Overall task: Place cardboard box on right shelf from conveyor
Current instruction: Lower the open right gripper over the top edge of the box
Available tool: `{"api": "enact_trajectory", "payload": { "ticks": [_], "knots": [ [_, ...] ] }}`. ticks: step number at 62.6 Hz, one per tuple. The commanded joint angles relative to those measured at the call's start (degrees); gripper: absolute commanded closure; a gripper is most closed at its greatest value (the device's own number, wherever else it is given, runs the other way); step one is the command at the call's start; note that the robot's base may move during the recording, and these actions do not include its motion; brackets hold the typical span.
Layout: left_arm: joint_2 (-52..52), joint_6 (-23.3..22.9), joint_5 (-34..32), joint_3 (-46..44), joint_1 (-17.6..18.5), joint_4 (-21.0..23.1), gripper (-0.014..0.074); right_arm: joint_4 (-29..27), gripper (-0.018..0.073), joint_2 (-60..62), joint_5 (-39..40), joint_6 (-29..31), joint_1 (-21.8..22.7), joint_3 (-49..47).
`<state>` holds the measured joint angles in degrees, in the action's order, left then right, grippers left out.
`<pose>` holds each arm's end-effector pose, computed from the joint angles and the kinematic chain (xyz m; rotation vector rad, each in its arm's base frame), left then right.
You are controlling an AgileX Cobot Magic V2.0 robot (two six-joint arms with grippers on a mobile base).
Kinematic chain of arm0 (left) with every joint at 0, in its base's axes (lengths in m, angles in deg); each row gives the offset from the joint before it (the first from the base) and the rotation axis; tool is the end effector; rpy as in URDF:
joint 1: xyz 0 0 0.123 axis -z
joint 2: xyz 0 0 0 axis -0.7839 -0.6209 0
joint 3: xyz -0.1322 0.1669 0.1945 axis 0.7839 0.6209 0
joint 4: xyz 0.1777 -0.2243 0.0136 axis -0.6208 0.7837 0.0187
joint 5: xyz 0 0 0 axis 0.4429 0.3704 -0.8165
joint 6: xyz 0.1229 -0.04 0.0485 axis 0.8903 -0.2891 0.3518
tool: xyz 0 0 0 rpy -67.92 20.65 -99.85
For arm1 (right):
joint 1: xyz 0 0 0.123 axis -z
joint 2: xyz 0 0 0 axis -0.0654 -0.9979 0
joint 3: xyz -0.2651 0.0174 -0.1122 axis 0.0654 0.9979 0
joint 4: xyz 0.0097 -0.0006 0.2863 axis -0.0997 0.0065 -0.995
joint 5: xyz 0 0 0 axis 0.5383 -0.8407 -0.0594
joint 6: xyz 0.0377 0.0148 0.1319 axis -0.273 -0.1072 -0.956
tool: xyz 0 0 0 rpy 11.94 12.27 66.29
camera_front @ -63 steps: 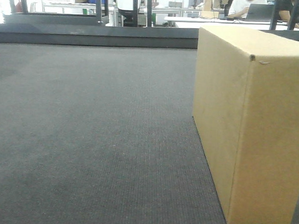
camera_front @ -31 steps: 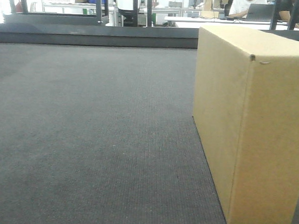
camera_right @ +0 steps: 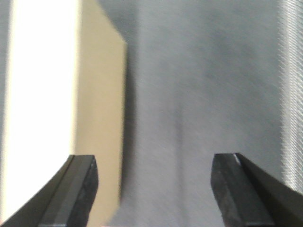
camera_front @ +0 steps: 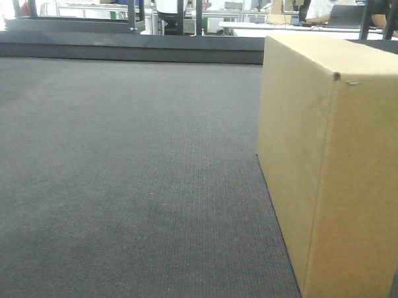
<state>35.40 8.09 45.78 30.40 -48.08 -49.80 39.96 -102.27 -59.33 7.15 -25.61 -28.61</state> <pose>0.1352 -0.0096 0.1907 0.0011 1.6143 -0.1090 0.2734 0.1013 0.3574 0.0602 2.6426 0.1967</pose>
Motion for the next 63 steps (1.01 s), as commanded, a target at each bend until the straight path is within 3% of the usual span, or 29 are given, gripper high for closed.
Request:
{"api": "enact_trajectory", "payload": {
  "ticks": [1,8,20,35,63],
  "knots": [
    [0.6,-0.3,-4.7,-0.2,0.0,0.3,0.0715,1.7,-0.0034,-1.1,-0.3,-0.2,-1.7,-4.7],
    [0.6,-0.3,-4.7,-0.2,0.0,0.3,0.0715,2.9,-0.0034,-3.1,0.2,-0.9,-3.6,-6.9],
    [0.6,-0.3,-4.7,-0.2,0.0,0.3,0.0715,3.5,-0.0034,-5.8,1.1,-7.8,-6.0,-9.2],
    [0.6,-0.3,-4.7,-0.2,0.0,0.3,0.0715,3.5,-0.0034,-9.5,1.8,-9.2,-10.8,-9.5],
    [0.6,-0.3,-4.7,-0.2,0.0,0.3,0.0715,4.2,-0.0034,-12.6,2.3,-12.2,-13.4,-9.5]
  ]
}}
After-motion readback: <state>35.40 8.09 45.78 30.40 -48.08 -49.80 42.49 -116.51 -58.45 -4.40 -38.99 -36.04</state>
